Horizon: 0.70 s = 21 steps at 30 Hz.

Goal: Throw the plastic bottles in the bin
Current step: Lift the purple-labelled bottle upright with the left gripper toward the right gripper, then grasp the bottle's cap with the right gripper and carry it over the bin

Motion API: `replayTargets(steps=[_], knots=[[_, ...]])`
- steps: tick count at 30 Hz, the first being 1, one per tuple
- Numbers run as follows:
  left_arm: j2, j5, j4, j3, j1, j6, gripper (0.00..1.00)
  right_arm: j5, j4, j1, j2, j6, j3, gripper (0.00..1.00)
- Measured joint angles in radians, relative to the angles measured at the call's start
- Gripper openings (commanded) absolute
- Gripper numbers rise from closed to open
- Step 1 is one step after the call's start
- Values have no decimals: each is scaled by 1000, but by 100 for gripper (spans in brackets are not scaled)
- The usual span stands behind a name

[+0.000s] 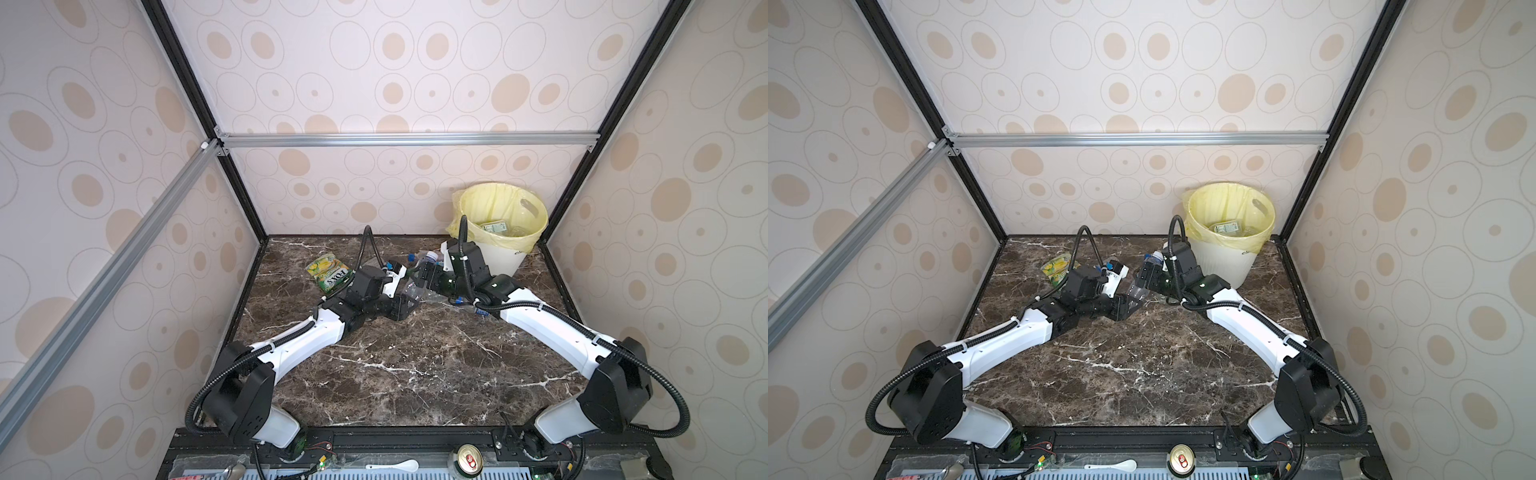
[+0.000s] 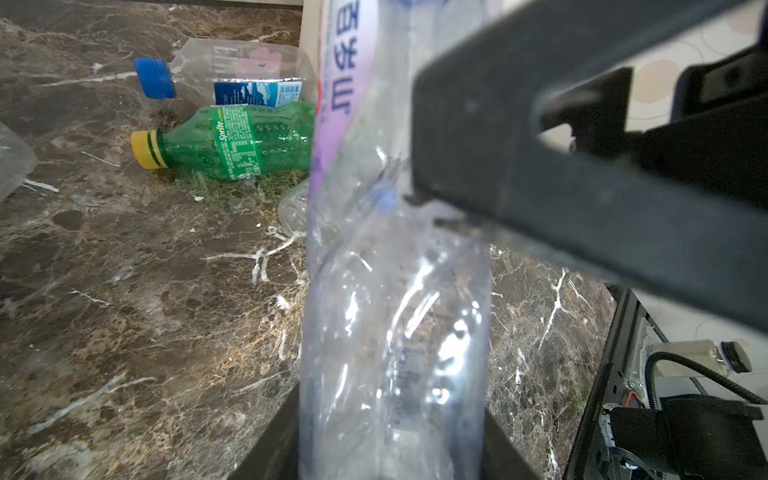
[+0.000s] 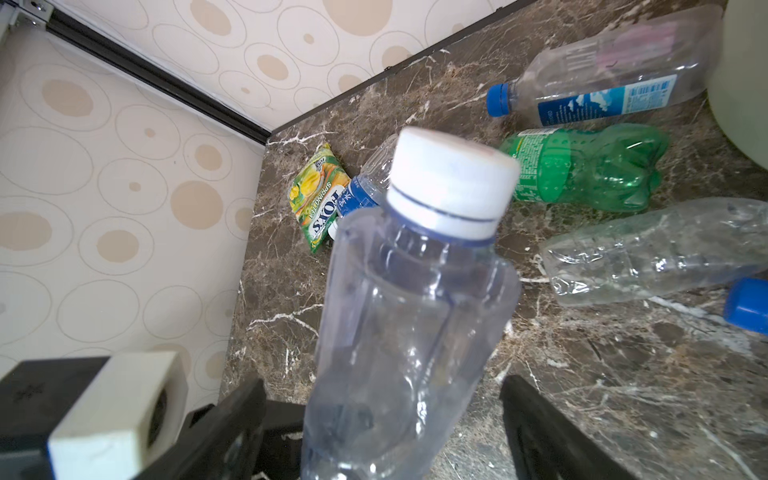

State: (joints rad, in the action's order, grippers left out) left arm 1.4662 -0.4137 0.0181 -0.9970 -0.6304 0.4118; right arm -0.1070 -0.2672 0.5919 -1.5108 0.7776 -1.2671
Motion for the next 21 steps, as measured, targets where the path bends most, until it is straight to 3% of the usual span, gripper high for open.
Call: replayTargets(steps=[12,21], knots=[[-34,-15,-45,11,-11,27,58,-32,36,-4,-5,18,0,59],[-55,13,-31,1,-12,16,74,-11,-14,-4,2,-24,-11,51]])
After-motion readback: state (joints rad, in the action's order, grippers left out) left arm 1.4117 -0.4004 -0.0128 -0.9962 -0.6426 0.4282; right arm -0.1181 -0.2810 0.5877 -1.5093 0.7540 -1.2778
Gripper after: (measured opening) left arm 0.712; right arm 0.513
